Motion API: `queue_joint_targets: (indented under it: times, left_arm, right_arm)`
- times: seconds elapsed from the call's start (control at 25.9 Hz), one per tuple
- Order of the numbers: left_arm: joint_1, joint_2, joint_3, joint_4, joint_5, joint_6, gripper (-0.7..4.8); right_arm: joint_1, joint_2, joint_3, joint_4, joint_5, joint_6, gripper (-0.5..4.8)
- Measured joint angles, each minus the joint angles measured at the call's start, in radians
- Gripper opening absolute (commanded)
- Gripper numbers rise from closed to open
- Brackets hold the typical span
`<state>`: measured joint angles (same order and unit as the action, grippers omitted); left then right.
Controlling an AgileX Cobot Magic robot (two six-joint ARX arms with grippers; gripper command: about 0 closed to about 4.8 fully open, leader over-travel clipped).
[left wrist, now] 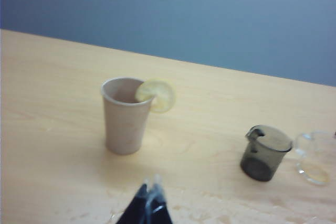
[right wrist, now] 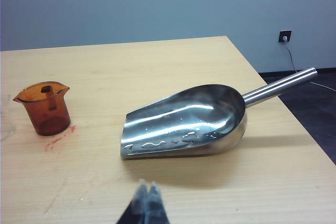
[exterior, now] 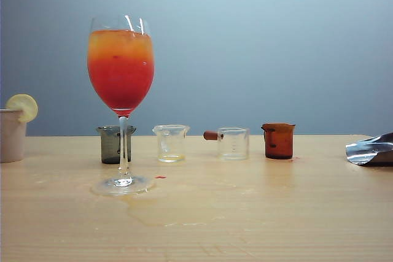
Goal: Pick up the lemon slice from the paper cup on the left and carefully insert it into the rim of the goblet.
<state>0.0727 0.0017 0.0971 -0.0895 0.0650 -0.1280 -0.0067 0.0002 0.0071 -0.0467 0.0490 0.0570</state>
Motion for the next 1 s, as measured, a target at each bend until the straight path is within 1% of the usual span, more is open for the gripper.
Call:
queue_joint_targets:
  times: [0.04,0.08,0.12,0.15,0.27,0.31,0.35,0.39,0.43,0.46,0.5,0.62,0.66,0.7,0.77,0.85,0.89,0.97,1.0]
  left_arm:
    - [0.0,0.0,0.01,-0.003,0.004,0.0,-0.05]
    - [0.0,0.0,0.047,-0.023,0.005,0.0,-0.05]
    - [0.0,0.0,0.095,-0.049,0.005,0.0,-0.05]
    - [0.0,0.008,0.149,-0.072,0.005,0.0,-0.05]
    - [0.0,0.039,0.231,-0.093,0.005,0.0,-0.05]
    - [0.0,0.092,0.283,-0.111,0.005,0.0,-0.05]
    - [0.0,0.12,0.305,-0.116,0.006,0.0,-0.05]
    - [0.0,0.195,0.366,-0.124,0.03,0.001,-0.05]
    - [0.0,0.229,0.393,-0.124,0.051,0.003,-0.05]
    - [0.0,0.303,0.446,-0.114,0.116,0.023,-0.05]
    - [0.0,0.344,0.473,-0.117,0.155,0.047,-0.05]
    - [0.0,0.476,0.549,-0.116,0.227,0.105,-0.05]
    - [0.0,0.561,0.599,-0.117,0.257,0.144,-0.05]
    - [0.0,0.594,0.617,-0.119,0.265,0.164,-0.05]
    - [0.0,0.732,0.7,-0.132,0.318,0.236,-0.05]
    - [0.0,0.793,0.741,-0.139,0.351,0.265,-0.05]
    - [0.0,0.856,0.791,-0.162,0.37,0.285,-0.05]
    - [0.0,0.951,0.864,-0.199,0.375,0.395,-0.05]
    - [0.0,0.999,0.897,-0.266,0.359,0.489,-0.05]
  right_arm:
    - [0.0,0.0,0.0,0.004,-0.001,0.0,-0.02]
    - [0.0,0.0,0.003,0.002,-0.024,0.006,-0.02]
    - [0.0,0.0,0.028,-0.036,-0.063,0.014,-0.02]
    - [0.002,0.0,0.073,-0.06,-0.079,0.016,-0.02]
    - [0.022,0.0,0.141,-0.084,-0.073,0.017,-0.02]
    - [0.039,0.004,0.182,-0.089,-0.071,0.016,-0.02]
    - [0.045,0.01,0.2,-0.095,-0.071,0.016,-0.02]
    - [0.06,0.028,0.24,-0.106,-0.075,0.022,-0.02]
    - [0.072,0.044,0.267,-0.121,-0.087,0.033,-0.02]
    - [0.097,0.093,0.338,-0.17,-0.119,0.04,-0.02]
    - [0.109,0.12,0.372,-0.193,-0.129,0.04,-0.02]
    - [0.145,0.209,0.461,-0.259,-0.133,0.041,-0.02]
    - [0.166,0.275,0.508,-0.264,-0.136,0.041,-0.02]
    - [0.176,0.3,0.528,-0.259,-0.146,0.041,-0.02]
    - [0.209,0.391,0.591,-0.178,-0.177,0.041,-0.02]
    - [0.233,0.459,0.613,-0.098,-0.182,0.041,-0.02]
    - [0.248,0.511,0.616,-0.047,-0.21,0.041,-0.02]
    - [0.288,0.616,0.615,0.061,-0.293,0.044,-0.02]
    - [0.325,0.657,0.621,0.112,-0.311,0.048,-0.02]
